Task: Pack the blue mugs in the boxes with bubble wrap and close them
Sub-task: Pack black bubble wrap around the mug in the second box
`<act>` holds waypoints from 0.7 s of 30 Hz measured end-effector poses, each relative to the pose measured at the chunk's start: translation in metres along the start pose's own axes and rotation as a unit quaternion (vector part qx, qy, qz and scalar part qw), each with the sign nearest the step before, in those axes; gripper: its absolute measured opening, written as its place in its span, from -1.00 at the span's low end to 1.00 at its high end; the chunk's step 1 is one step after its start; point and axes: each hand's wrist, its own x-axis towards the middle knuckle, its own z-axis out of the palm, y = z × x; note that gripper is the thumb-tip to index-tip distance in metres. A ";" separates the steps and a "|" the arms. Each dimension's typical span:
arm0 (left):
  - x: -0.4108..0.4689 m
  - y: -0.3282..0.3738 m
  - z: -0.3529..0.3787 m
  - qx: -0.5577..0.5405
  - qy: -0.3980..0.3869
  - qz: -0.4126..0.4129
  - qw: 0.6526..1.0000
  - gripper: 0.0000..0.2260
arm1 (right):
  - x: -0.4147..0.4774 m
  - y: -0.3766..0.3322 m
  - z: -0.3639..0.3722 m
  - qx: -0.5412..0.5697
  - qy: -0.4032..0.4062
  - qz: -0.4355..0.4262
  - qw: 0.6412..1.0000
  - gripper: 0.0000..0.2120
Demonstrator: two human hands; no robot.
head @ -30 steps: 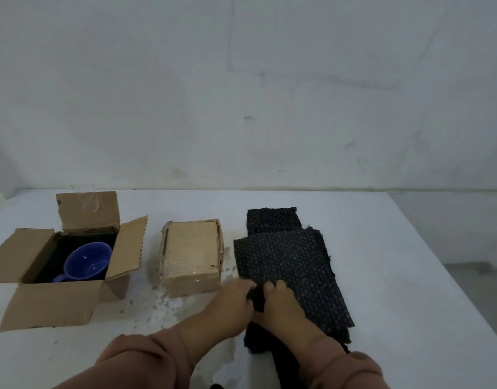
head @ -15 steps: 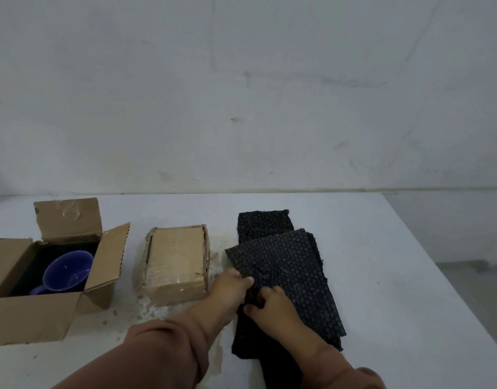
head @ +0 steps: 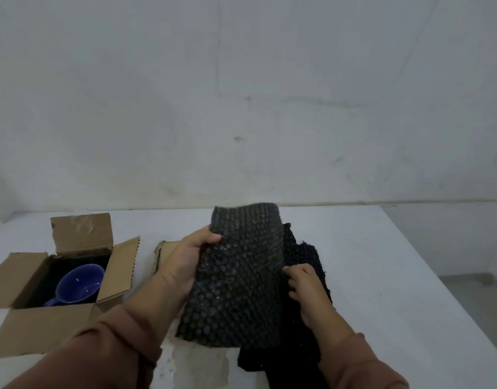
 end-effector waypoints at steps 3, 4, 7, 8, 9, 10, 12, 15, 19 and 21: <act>-0.008 0.027 -0.025 -0.004 0.036 0.033 0.999 -0.67 | -0.006 -0.012 0.024 0.166 -0.124 0.015 0.978 -0.83; -0.012 0.035 -0.035 -0.002 0.050 0.040 0.998 -0.72 | -0.008 -0.017 0.034 0.186 -0.130 -0.009 0.974 -0.74; -0.020 0.056 -0.065 0.088 0.117 0.052 0.988 -0.88 | -0.017 -0.039 0.062 0.143 -0.103 -0.108 0.978 -0.68; -0.022 0.062 -0.077 0.140 0.160 0.061 0.975 -0.83 | -0.020 -0.047 0.071 0.119 -0.097 -0.142 0.978 -0.70; -0.023 0.067 -0.091 0.184 0.204 0.073 0.959 -0.78 | -0.022 -0.055 0.080 0.093 -0.096 -0.166 0.977 -0.73; -0.026 0.072 -0.104 0.219 0.239 0.092 0.942 -0.76 | -0.025 -0.061 0.090 0.069 -0.101 -0.186 0.975 -0.76; -0.035 0.082 -0.130 0.261 0.286 0.129 0.913 -0.79 | -0.031 -0.071 0.113 0.013 -0.110 -0.215 0.970 -0.76; -0.057 0.100 -0.161 0.260 0.303 0.156 0.903 -0.70 | -0.042 -0.083 0.150 -0.061 -0.127 -0.233 0.962 -0.68; -0.088 0.121 -0.187 0.332 0.163 0.159 0.916 -0.54 | -0.059 -0.094 0.195 -0.153 -0.127 -0.282 0.939 -0.60; -0.098 0.129 -0.203 0.444 0.192 0.167 0.859 -0.64 | -0.066 -0.100 0.215 -0.234 -0.090 -0.321 0.913 -0.64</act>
